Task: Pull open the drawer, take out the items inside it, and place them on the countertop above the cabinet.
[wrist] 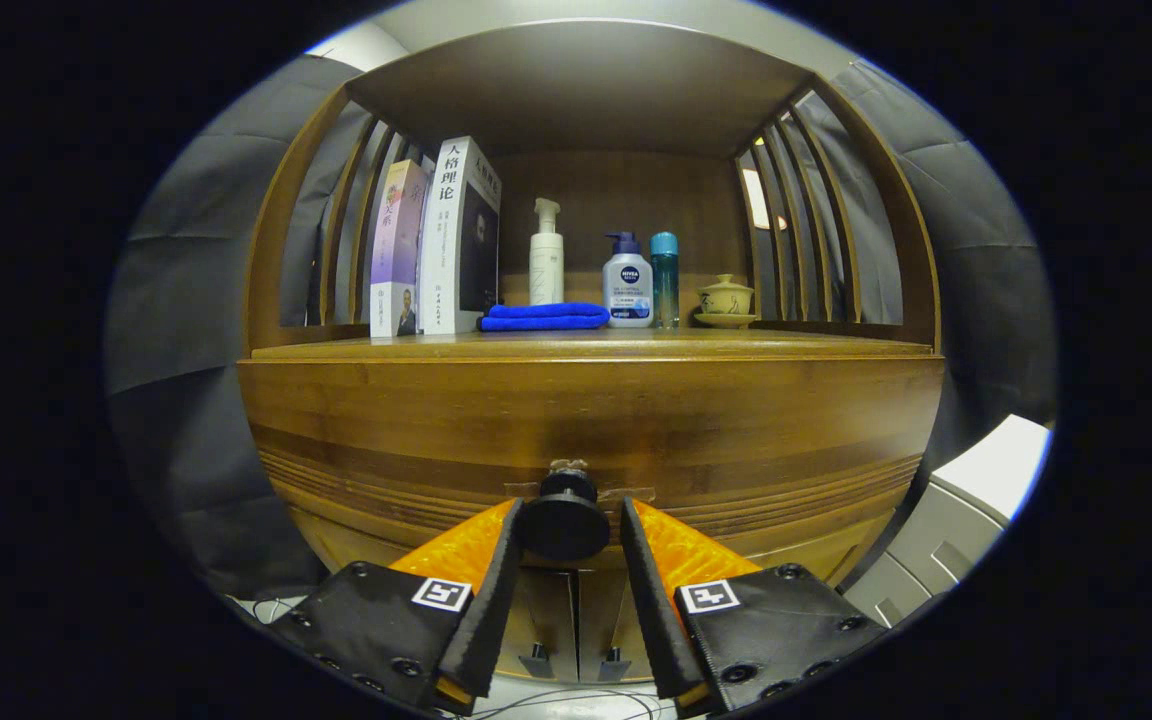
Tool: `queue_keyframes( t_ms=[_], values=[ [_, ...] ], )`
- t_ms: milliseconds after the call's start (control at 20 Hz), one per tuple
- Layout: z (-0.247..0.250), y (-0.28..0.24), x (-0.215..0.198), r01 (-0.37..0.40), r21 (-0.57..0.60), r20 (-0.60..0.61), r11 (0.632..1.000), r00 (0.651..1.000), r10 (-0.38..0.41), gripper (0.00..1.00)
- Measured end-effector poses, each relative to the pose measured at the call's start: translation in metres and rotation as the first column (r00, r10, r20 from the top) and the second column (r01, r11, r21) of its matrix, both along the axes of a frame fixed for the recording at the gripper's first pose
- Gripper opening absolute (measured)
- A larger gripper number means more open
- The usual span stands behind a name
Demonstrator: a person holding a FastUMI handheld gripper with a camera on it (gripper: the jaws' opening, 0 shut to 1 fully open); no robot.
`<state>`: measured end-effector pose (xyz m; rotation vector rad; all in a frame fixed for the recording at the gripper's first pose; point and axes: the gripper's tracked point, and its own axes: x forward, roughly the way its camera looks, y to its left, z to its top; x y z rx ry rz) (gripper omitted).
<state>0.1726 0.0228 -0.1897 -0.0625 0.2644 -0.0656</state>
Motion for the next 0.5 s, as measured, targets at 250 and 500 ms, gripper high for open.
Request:
queue_keyframes(
  t_ms=[250, 500],
  values=[
    [0.0031, -0.0002, -0.0015, 0.001, -0.017, 0.019, 1.0, 1.0, -0.001, 0.63],
    [0.0088, 0.0083, 0.0033, -0.021, -0.017, 0.033, 1.0, 0.999, 0.022, 0.49]
  ],
)
